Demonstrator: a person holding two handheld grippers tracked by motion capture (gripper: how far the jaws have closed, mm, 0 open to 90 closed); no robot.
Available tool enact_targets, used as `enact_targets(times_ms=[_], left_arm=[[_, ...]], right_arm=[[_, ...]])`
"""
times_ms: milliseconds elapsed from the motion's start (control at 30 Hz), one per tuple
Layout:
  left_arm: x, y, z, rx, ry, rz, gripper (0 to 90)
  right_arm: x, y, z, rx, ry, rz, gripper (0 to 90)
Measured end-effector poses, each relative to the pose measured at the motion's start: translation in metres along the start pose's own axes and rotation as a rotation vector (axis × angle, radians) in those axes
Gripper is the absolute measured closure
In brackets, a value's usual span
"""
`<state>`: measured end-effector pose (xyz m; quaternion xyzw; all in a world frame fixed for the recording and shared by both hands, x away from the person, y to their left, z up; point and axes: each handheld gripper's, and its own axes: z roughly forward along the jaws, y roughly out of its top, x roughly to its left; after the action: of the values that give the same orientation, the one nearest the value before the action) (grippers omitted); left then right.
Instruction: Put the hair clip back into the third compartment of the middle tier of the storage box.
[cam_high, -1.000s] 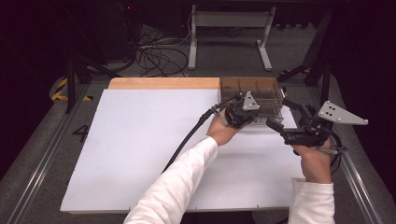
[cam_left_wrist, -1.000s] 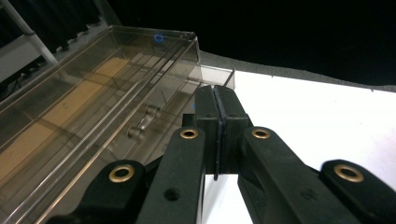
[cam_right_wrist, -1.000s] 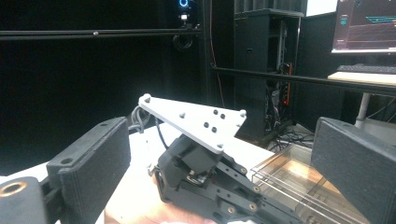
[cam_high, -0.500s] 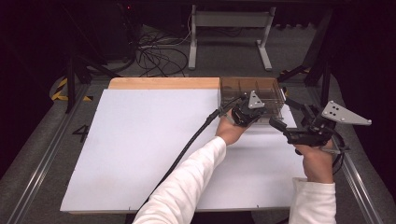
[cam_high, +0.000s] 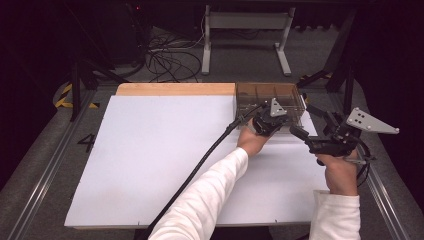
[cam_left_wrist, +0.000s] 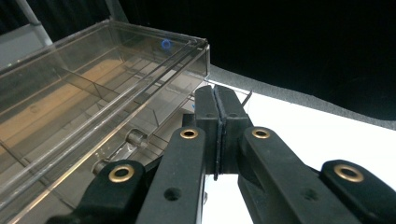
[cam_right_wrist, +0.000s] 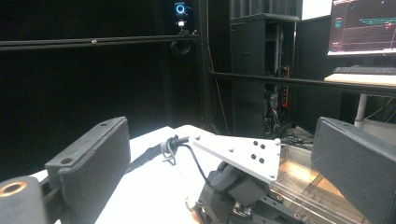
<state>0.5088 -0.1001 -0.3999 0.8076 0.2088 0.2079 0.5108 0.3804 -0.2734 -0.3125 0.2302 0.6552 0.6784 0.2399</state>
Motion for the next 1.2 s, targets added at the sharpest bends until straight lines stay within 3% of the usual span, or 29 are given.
enact_targets(times_ms=[200, 567, 900, 1200], left_arm=[[0.001, -0.003, 0.007, -0.008, 0.011, -0.026, 89.1], [0.002, -0.007, 0.017, 0.001, 0.069, -0.060, 88.8], [0.000, -0.010, 0.025, 0.029, 0.065, -0.083, 88.6], [0.000, -0.010, 0.025, 0.040, 0.059, -0.070, 83.5]], right_arm=[[-0.001, -0.001, 0.000, 0.001, 0.001, 0.004, 5.5], [-0.003, -0.001, -0.001, -0.005, 0.002, 0.008, 5.5], [-0.003, -0.001, 0.000, -0.006, 0.004, 0.006, 5.5], [-0.003, -0.002, 0.000, 0.000, 0.005, 0.006, 5.5]])
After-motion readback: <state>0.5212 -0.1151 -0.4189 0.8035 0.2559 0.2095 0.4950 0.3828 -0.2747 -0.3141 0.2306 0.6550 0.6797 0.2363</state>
